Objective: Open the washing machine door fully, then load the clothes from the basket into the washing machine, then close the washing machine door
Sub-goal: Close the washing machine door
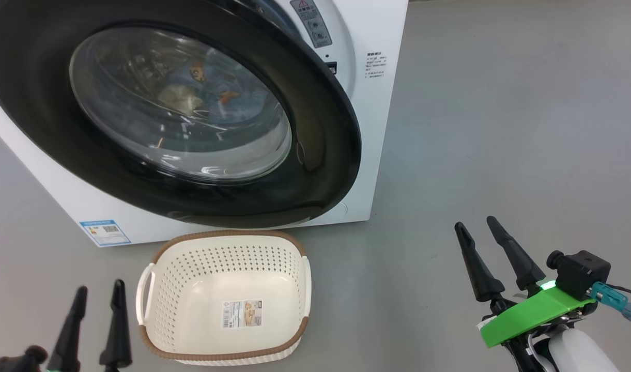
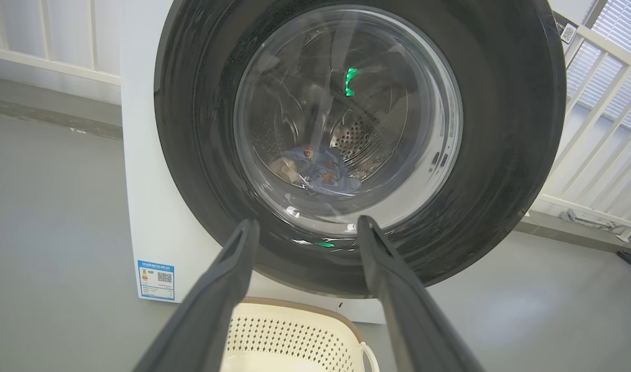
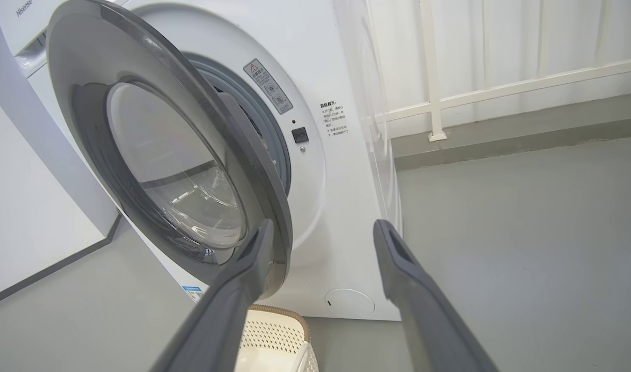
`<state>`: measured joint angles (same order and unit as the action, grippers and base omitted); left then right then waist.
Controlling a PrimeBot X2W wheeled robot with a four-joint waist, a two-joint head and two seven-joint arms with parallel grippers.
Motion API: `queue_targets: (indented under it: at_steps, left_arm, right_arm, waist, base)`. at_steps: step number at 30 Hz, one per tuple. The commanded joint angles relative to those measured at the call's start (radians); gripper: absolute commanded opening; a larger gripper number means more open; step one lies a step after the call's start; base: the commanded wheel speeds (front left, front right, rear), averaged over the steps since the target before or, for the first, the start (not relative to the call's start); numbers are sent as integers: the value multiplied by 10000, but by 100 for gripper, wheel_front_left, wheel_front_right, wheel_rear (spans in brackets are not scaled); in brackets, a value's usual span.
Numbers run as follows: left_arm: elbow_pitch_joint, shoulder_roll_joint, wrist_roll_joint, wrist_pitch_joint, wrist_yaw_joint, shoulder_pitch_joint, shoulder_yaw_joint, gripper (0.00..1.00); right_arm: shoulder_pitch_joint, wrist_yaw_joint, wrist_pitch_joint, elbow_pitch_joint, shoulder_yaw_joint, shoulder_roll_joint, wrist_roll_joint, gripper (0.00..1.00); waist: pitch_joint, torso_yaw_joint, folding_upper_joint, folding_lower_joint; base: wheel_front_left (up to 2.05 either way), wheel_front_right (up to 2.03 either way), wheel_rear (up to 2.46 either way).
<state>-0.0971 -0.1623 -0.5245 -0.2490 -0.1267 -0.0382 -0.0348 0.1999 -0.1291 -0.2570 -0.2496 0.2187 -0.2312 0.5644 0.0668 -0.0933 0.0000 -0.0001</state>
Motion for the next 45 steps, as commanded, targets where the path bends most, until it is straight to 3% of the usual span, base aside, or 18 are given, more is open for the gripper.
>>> queue_targets:
  at_steps: [1,13,34,35,36,37,38,40,41,42,45]
  left_arm:
    - [144,-53,189,-105,-6,107,340,100]
    - [449,415,852,-126,-33,-60,478,100]
    - [640,469,1020,-127,-39,-108,257,100]
    - [647,470,1025,-127,-40,-96,241,100]
    - [663,473,1030,-127,-40,-80,233,100]
    - [680,474,1031,-127,-40,-64,212,100]
    - [698,475,1034,-127,-40,-48,200,100]
    - [728,476,1037,-127,-40,-26,174,100]
    - [728,476,1037,-127,-40,-26,174,100]
    - [735,477,1040,-127,-40,-19,173,100]
    - [752,485,1041,-127,-40,11,139,100]
  right_arm:
    - [-13,-16,-48,272,216,-158,-77,100]
    - [-109,-16,-48,266,204,-251,-99,100]
    - [34,-16,-48,287,533,-368,-71,99]
    - [75,-16,-48,293,581,-388,-72,87]
    - [126,-16,-48,305,622,-409,-69,59]
    - [181,-16,-48,320,647,-435,-69,45]
    - [241,-16,-48,334,665,-455,-64,39]
    - [376,-16,-48,372,716,-503,-55,11]
    - [376,-16,-48,372,716,-503,-55,11]
    - [450,-16,-48,398,743,-520,-46,0]
    - [686,-16,-48,452,869,-580,-14,0]
  waist:
    - [-26,-6,0,1]
    - [-93,78,0,1]
    - [-44,231,0,1]
    - [-30,263,0,1]
    - [-14,298,0,1]
    - [4,346,0,1]
    - [20,394,0,1]
    - [59,500,0,1]
    - [59,500,0,1]
    - [76,558,0,1]
    - [132,751,0,1]
  base:
    - [0,0,0]
    - [0,0,0]
    - [0,0,0]
    - [0,0,0]
    - [0,0,0]
    - [0,0,0]
    - [0,0,0]
    - [0,0,0]
    - [0,0,0]
    - [0,0,0]
    - [0,0,0]
